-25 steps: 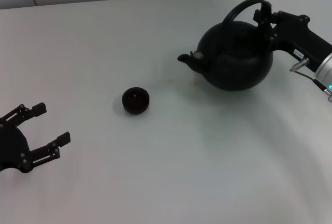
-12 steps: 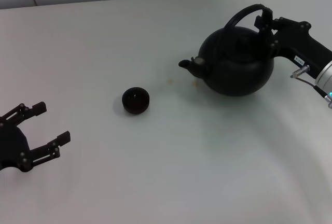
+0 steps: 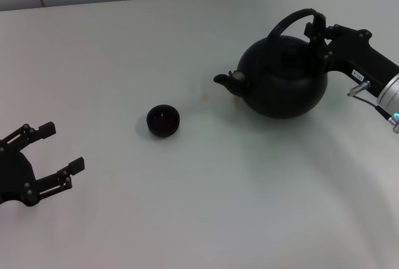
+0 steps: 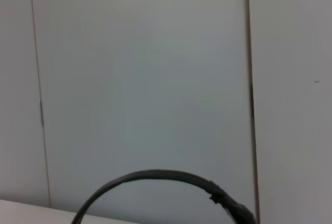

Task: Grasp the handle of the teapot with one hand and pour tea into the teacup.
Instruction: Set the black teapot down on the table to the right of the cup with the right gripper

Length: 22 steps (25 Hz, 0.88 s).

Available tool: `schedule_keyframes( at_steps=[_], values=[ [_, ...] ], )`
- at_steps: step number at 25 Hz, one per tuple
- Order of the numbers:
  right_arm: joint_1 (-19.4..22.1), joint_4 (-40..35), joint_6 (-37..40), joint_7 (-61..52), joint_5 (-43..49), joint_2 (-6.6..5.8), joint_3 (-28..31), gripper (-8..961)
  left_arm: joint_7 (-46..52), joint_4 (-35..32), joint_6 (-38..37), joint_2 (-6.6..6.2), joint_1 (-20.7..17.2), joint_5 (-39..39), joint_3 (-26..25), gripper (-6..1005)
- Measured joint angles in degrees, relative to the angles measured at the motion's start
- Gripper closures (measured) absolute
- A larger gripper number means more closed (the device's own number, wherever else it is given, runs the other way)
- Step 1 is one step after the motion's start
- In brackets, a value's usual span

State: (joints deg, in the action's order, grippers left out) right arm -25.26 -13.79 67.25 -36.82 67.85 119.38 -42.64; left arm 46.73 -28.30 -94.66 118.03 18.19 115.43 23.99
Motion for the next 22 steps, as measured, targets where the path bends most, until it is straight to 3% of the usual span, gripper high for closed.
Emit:
schedule_keyframes(
  at_steps=[21, 22],
  values=[
    [0.6, 1.3, 0.6, 0.1, 0.1, -0.09, 0.1, 827, 0.0, -0.3, -0.4, 0.00, -0.4, -0.3, -0.2, 138],
    [0.6, 1.2, 0.6, 0.1, 0.1, -0.06, 0.1, 778, 0.0, -0.3, -0.4, 0.00, -0.4, -0.3, -0.2, 138]
  ],
)
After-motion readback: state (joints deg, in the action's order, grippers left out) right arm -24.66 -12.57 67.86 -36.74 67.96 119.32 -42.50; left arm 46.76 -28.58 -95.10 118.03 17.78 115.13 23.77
